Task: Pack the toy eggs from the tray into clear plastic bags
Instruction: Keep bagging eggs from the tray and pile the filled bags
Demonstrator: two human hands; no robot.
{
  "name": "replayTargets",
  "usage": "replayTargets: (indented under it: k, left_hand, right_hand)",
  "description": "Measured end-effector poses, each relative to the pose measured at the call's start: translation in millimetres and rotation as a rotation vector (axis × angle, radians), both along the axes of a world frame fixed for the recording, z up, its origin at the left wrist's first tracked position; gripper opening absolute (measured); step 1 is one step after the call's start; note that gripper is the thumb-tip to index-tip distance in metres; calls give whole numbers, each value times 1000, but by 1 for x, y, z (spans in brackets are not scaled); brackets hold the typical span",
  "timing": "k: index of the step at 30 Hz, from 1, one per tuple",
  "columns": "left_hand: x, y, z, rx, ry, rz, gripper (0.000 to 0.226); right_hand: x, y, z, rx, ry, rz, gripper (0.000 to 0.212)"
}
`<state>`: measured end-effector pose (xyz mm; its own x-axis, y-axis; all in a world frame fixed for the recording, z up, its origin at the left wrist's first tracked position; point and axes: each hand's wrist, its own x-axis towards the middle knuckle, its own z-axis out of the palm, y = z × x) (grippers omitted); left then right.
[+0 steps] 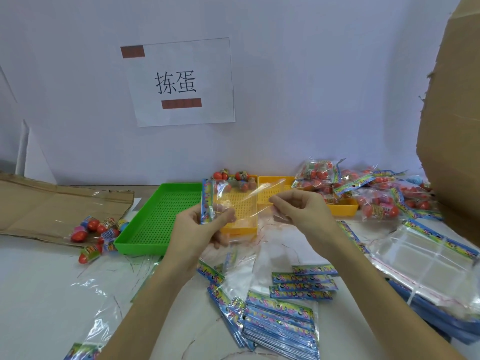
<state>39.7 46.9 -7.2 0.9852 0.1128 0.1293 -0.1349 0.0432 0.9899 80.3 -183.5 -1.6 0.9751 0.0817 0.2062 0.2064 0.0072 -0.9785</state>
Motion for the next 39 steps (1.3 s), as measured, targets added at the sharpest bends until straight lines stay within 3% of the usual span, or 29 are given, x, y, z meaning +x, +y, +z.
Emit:
replayTargets:
  k: [5,9,14,18,21,23,28,31,33,36,39]
  left_hand:
    - [0,2,-5,483,-154,41,37]
    - [-2,4,1,342,-62,-90,36]
    - [-2,2,4,138,-77,-111,47]
    - [-2,-1,3,206,-160,47,16]
    - [-3,2,5,306,-289,128,21]
    - [-5,3,5,389,-401,124,28]
    - [-7,0,4,462,-534,55,27]
    - [-7,-1,2,431,-549,-21,16]
    - [-5,-1,0,500,-628,-67,9]
    - [-2,-1,-3,786,-811,-32,32]
    - [1,2,-5,883,-862,-37,43]
  right_hand:
    - [0,-2,1,50,-7,-69,7]
    - [0,-9,3,-9,-33,-33,12]
    - [0,-12,3,-93,2,121,9]
    - [-1,-14,5,-14,48,203,20]
    - [0,-18,8,53,46,347,7]
    - [-1,-19,12,100,107,448,19]
    - [-2,-19,15,225,241,555,80]
    - [0,-20,13,256,272,512,90]
    - [1,-20,12,92,233,492,98]
    - [1,-18,10,-118,138,413,102]
    - [-1,-18,10,-137,87,318,93]
